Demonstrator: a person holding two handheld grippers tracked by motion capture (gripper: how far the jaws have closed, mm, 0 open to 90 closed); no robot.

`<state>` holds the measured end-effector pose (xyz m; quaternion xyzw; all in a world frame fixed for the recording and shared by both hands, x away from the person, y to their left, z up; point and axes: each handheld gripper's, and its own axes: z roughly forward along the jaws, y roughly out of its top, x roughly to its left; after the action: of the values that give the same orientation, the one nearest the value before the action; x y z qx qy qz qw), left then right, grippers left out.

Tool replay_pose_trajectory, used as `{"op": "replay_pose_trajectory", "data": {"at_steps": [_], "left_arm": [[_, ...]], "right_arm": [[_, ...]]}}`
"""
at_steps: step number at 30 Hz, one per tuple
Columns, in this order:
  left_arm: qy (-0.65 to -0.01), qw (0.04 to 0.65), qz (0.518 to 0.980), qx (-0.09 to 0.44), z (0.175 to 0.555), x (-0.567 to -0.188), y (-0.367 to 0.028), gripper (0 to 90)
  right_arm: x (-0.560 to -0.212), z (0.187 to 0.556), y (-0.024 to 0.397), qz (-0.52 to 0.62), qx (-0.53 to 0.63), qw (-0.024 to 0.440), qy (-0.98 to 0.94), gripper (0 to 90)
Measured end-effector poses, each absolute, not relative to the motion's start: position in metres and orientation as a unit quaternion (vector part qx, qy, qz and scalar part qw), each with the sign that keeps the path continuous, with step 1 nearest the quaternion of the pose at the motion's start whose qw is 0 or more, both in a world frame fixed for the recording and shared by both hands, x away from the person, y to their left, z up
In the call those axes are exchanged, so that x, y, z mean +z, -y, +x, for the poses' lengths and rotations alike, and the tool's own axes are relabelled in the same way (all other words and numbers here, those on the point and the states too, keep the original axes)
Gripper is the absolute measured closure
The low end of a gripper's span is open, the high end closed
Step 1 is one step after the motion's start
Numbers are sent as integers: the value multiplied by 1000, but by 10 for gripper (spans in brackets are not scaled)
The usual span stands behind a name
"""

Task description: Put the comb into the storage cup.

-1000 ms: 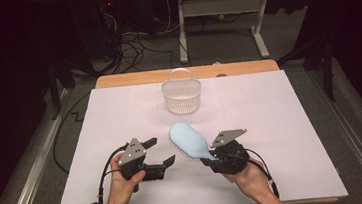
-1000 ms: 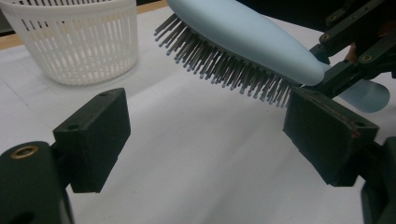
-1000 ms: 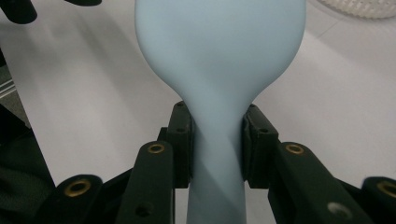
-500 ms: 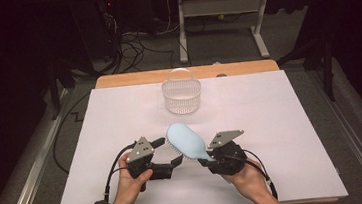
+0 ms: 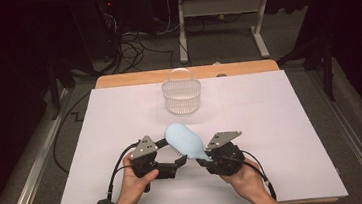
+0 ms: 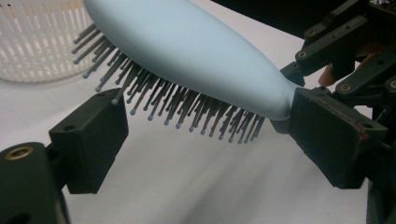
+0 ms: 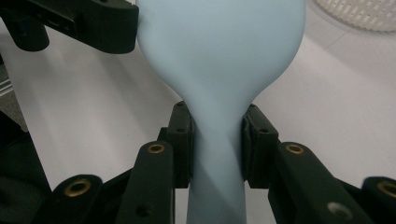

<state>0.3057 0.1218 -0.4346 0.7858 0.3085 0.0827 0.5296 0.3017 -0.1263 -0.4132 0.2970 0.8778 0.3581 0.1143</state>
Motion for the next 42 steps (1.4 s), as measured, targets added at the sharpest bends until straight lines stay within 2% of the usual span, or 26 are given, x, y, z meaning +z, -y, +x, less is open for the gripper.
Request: {"op": "replay_pose_trajectory", "data": {"at_steps": [11, 18, 39, 42], "left_arm": [[-319, 528, 784, 70, 308, -438, -118, 89], [-329, 529, 781, 40, 313, -440, -119, 90], [-345, 549, 761, 6, 314, -428, -133, 251], [-346, 552, 759, 17, 311, -427, -133, 268]], "right_arm": [[-415, 299, 117, 292, 356, 126, -879, 701], [-416, 296, 110, 281, 350, 139, -883, 701], [-412, 299, 101, 268, 352, 149, -884, 702], [-412, 298, 100, 264, 349, 155, -886, 702]]}}
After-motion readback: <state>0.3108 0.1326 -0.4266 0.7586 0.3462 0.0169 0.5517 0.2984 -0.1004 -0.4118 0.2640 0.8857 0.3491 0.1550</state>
